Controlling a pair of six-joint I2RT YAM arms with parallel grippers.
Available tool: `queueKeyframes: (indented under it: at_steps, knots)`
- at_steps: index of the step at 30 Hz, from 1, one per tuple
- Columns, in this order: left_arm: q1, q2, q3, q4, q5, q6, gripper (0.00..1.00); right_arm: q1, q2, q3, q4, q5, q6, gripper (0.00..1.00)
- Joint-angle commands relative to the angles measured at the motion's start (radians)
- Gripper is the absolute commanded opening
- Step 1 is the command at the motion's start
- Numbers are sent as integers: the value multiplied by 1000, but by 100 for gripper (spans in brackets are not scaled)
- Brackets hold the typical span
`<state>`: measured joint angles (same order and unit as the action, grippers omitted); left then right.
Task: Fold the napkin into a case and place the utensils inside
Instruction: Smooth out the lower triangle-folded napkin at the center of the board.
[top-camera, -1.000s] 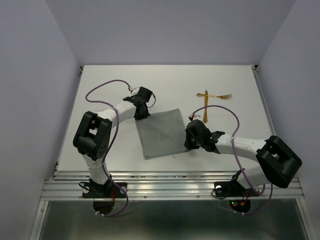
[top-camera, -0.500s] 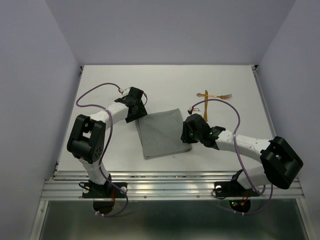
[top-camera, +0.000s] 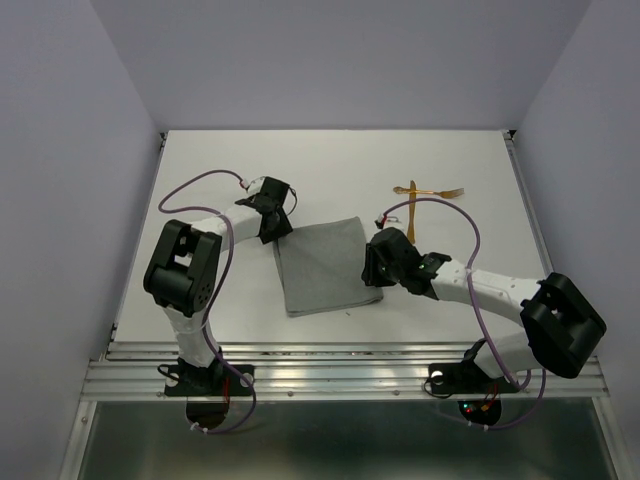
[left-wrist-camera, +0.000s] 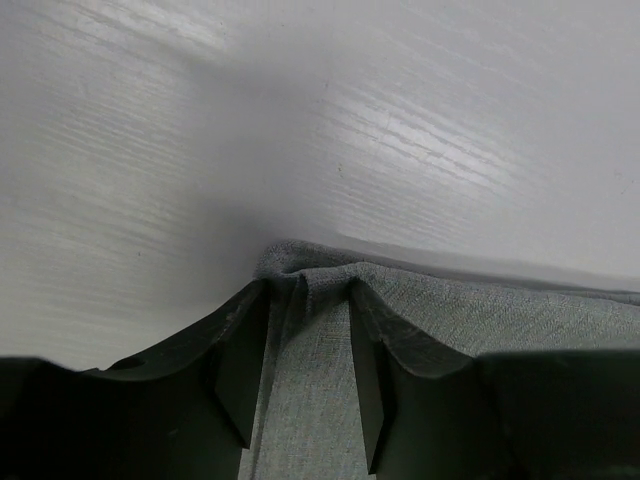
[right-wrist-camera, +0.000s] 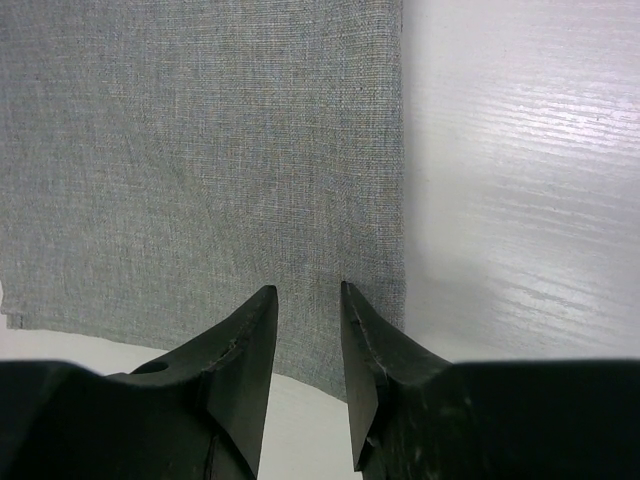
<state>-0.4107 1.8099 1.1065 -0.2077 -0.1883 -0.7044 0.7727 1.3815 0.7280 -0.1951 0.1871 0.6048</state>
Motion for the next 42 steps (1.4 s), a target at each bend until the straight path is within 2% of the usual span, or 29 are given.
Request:
queueKeyframes:
  at_steps: [1, 4, 6, 8, 10, 15, 17, 20, 27, 30, 42]
  knots:
    - [4, 34, -22, 2, -4, -15, 47, -4, -16, 47, -10, 17, -16, 38]
    - [4, -6, -28, -10, -3, -12, 47, 5, -19, 73, -26, 28, -26, 38]
    - [4, -58, -24, -28, -17, -7, 53, 25, -9, 114, -36, 63, -45, 42]
    - [4, -96, -1, -71, -37, 6, 59, 68, 13, 157, -58, 98, -86, 52]
    - [9, -155, 15, -99, -48, 20, 67, 94, 63, 235, -82, 159, -111, 57]
    - [65, -277, 44, -160, -16, 62, 68, 152, 168, 359, -73, 175, -152, 71]
    - [124, -326, 30, -173, 27, 75, 68, 193, 240, 431, -86, 201, -166, 78]
    - [205, -371, 0, -183, 75, 83, 68, 235, 339, 534, -116, 235, -186, 82]
    - [352, -477, -95, -196, 128, 103, 68, 267, 497, 706, -168, 238, -214, 85]
    - [375, -489, -125, -197, 139, 121, 68, 287, 511, 735, -185, 235, -229, 84]
    - [386, -482, -158, -183, 184, 143, 68, 392, 476, 627, -210, 199, -142, 84]
